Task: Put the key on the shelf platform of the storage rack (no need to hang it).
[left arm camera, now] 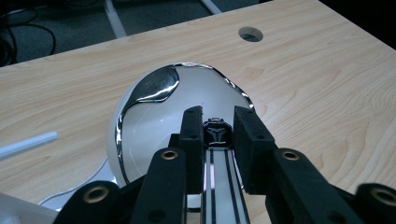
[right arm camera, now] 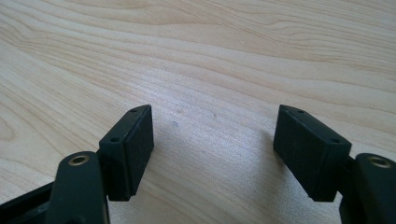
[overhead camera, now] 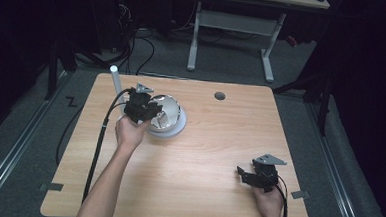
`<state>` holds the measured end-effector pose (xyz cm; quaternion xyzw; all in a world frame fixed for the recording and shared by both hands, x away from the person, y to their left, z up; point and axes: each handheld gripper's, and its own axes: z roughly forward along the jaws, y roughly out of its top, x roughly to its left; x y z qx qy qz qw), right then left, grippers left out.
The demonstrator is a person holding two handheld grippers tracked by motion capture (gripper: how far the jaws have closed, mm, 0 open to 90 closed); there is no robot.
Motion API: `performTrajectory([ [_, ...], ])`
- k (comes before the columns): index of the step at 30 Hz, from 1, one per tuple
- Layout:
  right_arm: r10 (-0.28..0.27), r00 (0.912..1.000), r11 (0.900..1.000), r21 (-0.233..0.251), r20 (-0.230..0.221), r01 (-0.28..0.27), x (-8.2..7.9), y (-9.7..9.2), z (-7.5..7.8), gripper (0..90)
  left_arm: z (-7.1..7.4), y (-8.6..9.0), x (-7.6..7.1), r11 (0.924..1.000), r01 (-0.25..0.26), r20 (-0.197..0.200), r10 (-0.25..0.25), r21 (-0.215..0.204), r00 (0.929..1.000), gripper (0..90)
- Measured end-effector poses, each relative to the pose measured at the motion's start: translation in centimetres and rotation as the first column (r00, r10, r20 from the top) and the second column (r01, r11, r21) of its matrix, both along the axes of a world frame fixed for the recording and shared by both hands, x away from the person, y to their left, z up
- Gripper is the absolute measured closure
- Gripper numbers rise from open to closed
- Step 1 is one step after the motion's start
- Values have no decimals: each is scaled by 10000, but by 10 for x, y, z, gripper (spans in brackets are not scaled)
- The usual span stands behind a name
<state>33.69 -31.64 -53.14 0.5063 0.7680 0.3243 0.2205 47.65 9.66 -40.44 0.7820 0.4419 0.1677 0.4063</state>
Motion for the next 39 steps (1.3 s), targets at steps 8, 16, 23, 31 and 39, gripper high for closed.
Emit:
performTrajectory([
  [8,7,10000,10000,-44,7,-7,0,0,0,292,-11,-5,7,9995,-307,-45,307,-6,9995,744],
  [16,10,10000,10000,-36,11,-10,0,0,0,293,-23,-14,15,9981,-591,-84,593,164,9982,744],
  [23,23,10000,10000,-46,9,-23,0,0,0,292,-34,-18,23,9969,-767,-325,772,165,9965,743],
  [31,36,10000,10000,-57,13,-36,0,0,0,292,-42,-19,30,9944,-1049,-520,1054,130,9931,740],
  [39,66,10000,10000,-68,30,-66,0,0,0,292,-47,-15,37,9893,-1453,-656,1459,148,9871,738],
])
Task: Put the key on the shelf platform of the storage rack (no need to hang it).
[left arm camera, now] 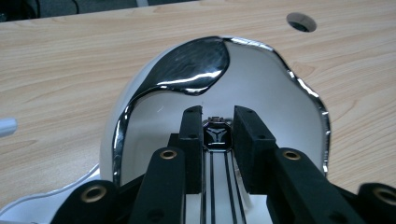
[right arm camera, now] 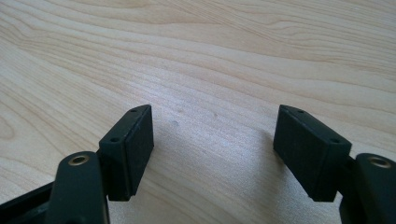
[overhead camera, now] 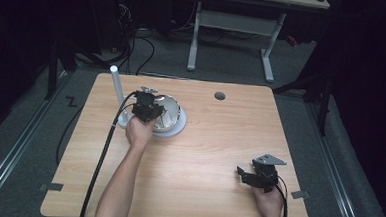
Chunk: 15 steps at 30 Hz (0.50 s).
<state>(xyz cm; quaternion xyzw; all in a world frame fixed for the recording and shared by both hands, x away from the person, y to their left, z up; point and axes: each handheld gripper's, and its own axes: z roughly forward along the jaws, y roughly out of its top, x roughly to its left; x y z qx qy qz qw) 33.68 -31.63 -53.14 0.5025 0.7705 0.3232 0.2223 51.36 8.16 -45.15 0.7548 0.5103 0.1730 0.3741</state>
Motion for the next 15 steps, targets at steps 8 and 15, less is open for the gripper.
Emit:
performTrajectory([
  [8,7,10000,10000,-14,9,-7,0,0,0,292,-3,0,2,10000,-49,-20,48,-83,10000,666],
  [15,3,10000,10000,-13,7,-3,0,0,0,293,-3,-1,-1,9997,168,-30,-167,163,9999,571],
])
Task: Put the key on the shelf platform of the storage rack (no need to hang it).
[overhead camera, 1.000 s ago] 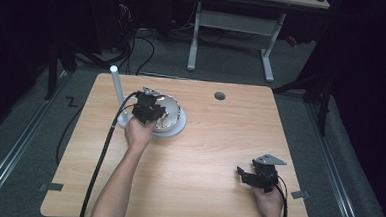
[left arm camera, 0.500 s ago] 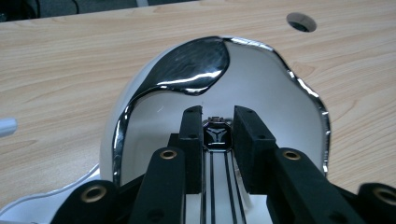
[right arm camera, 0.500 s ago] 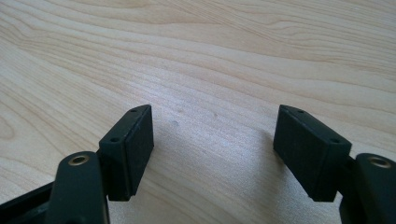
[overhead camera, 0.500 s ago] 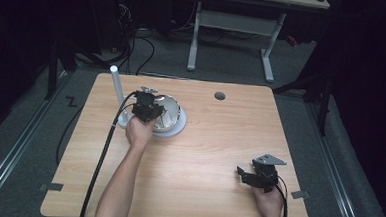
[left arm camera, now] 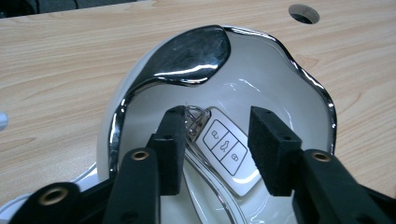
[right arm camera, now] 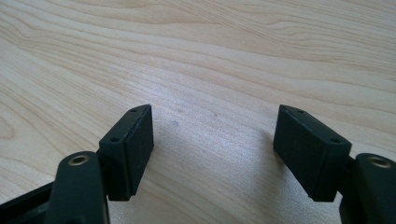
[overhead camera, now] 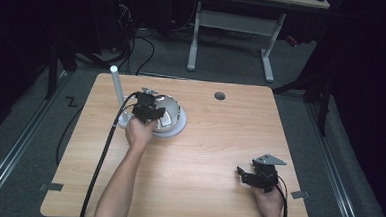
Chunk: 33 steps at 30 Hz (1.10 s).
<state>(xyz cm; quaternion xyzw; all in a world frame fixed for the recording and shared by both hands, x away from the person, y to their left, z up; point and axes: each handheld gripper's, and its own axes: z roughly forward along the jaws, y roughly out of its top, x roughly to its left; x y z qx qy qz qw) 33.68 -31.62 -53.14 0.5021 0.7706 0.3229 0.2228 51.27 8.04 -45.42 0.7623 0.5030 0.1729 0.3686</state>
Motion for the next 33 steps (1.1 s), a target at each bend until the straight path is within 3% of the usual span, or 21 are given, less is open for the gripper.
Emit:
performTrajectory([
  [7,-9,10000,10000,-7,13,9,0,0,0,293,8,-1,-9,9994,347,172,-348,17,9992,474],
  [10,-9,10000,10000,-22,13,9,0,0,0,293,10,5,-14,9985,292,288,-279,-464,9992,449],
  [16,-55,10000,10000,-4,-10,55,0,1,0,293,15,18,-27,9970,315,437,-284,-713,9986,425],
  [21,-56,10000,10000,-8,-10,56,0,1,0,293,19,22,-37,9973,513,654,-478,-517,9967,413],
  [33,-68,10000,10000,7,-21,68,0,1,0,293,29,34,-52,9964,609,887,-556,-585,9945,399],
])
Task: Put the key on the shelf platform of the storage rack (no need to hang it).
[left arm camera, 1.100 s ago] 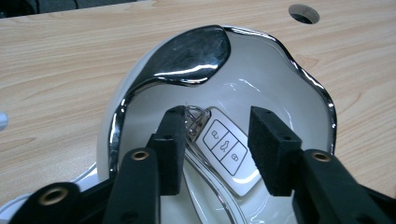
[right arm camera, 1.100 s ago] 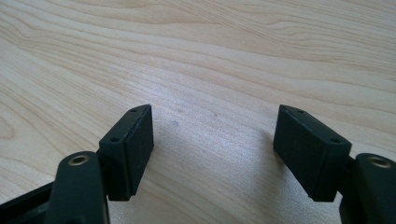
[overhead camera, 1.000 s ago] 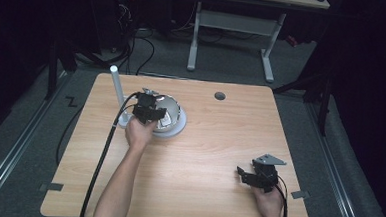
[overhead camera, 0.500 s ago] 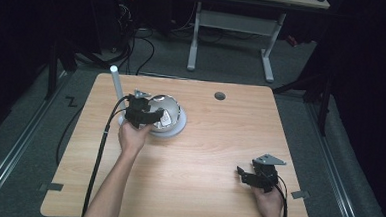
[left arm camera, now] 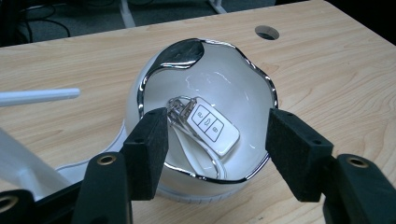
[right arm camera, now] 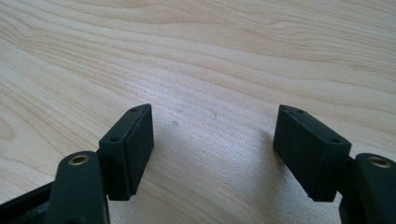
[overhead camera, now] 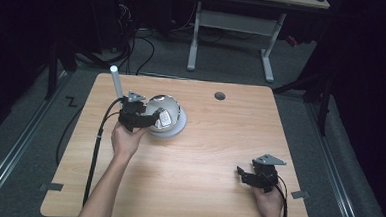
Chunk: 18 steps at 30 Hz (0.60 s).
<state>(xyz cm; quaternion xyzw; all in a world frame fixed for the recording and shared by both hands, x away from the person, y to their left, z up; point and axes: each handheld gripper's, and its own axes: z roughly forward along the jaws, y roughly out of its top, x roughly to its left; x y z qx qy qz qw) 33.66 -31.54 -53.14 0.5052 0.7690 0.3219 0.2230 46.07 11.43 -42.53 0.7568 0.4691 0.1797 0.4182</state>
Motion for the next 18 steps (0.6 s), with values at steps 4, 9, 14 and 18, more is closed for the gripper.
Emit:
performTrajectory([
  [4,-1,10000,10000,-1,0,1,0,0,0,294,1,5,-4,9999,-50,-62,49,-155,10000,396],
  [9,8,10000,10000,-7,6,-8,0,0,0,294,1,10,-9,9999,-26,-31,25,-141,10000,393],
  [14,9,10000,10000,-10,9,-9,0,0,0,294,2,15,-14,9998,-34,-27,33,-181,10000,391],
  [18,8,10000,10000,-9,8,-8,0,0,0,294,3,21,-17,9993,-141,-94,138,-336,9999,391],
])
